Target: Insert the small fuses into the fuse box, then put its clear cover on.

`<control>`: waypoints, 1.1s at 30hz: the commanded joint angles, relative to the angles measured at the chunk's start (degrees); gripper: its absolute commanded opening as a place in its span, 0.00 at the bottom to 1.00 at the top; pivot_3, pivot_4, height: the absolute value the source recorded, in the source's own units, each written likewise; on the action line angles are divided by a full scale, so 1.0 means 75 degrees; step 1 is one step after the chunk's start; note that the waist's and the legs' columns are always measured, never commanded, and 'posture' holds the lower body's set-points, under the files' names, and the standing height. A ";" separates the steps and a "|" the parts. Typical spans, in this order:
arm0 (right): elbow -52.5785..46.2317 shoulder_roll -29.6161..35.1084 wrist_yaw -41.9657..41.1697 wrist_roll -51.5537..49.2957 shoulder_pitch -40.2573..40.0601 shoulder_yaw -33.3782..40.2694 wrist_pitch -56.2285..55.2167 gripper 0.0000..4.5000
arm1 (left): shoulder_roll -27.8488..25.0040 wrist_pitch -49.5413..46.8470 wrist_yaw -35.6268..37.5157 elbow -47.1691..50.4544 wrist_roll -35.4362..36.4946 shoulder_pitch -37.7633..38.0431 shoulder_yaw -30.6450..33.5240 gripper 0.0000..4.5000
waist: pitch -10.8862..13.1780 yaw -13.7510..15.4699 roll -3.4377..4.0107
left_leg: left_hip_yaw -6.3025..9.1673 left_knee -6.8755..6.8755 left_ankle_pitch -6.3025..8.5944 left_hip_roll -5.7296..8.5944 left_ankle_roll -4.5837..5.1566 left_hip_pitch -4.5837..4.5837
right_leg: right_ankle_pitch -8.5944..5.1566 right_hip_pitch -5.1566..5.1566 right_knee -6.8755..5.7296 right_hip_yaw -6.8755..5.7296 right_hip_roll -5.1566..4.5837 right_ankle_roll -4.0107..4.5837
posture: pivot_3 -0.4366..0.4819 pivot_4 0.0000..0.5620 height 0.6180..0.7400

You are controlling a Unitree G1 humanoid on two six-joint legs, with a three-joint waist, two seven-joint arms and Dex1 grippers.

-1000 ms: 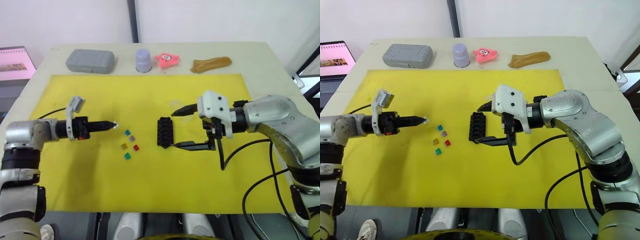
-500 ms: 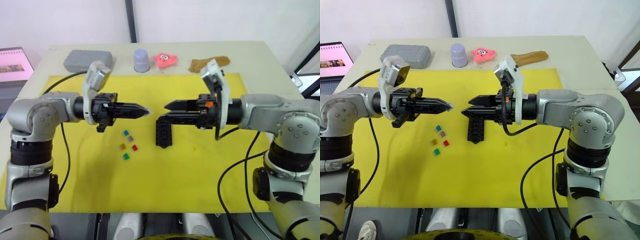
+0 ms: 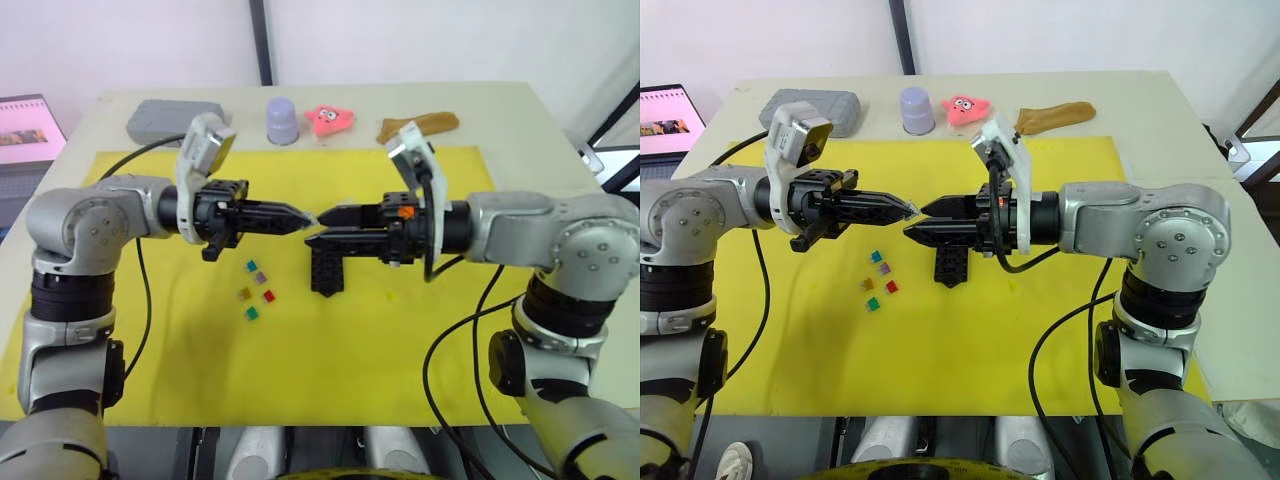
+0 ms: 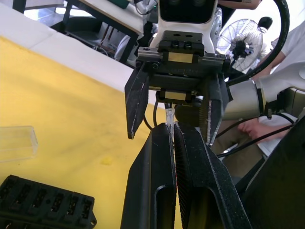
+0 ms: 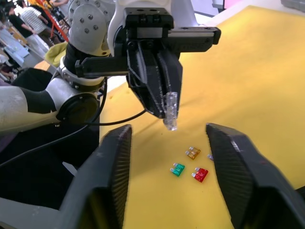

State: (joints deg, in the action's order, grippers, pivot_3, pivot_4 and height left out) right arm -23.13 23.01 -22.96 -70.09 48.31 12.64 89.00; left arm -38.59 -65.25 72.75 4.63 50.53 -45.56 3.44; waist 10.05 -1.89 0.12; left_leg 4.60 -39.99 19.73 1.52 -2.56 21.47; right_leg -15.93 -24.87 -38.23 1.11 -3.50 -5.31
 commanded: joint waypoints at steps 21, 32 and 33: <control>0.0212 0.0702 0.0635 -0.1371 0.0213 -0.0409 -0.0757 0.21 | -0.0246 0.0497 0.0126 0.0128 -0.0017 0.0145 -0.0193 0.00 | 0.0000 -0.0077 0.0000 | 0.0001 0.0002 0.0001 -0.0001 0.0002 0.0001 | 0.0000 0.0001 0.0004 0.0000 -0.0001 0.0000 | 0.48 0.27 1.00; 0.0227 0.1005 0.0848 -0.1735 0.0175 -0.0752 -0.1117 0.21 | -0.0236 0.0636 0.0052 0.0115 0.0026 0.0174 -0.0215 0.00 | 0.0000 -0.0074 0.0000 | 0.0002 0.0002 0.0006 -0.0002 0.0010 0.0003 | 0.0000 0.0001 0.0007 0.0002 -0.0002 0.0000 | 0.48 0.27 1.00; 0.0226 0.1033 0.0863 -0.1764 0.0166 -0.0783 -0.1139 0.21 | -0.0239 0.0629 0.0043 0.0121 0.0038 0.0173 -0.0203 0.00 | 0.0000 -0.0075 0.0000 | 0.0001 0.0002 0.0006 -0.0001 0.0010 0.0003 | 0.0000 0.0001 0.0007 0.0001 -0.0002 0.0000 | 0.48 0.27 1.00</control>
State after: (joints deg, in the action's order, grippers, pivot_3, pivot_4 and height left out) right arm -20.56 30.42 -16.35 -81.14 48.49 6.75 81.81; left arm -39.86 -61.49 73.22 4.64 50.42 -43.96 1.14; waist 10.05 -2.45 0.11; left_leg 4.61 -39.98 19.77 1.51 -2.48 21.49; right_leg -15.93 -24.87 -38.17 1.11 -3.51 -5.31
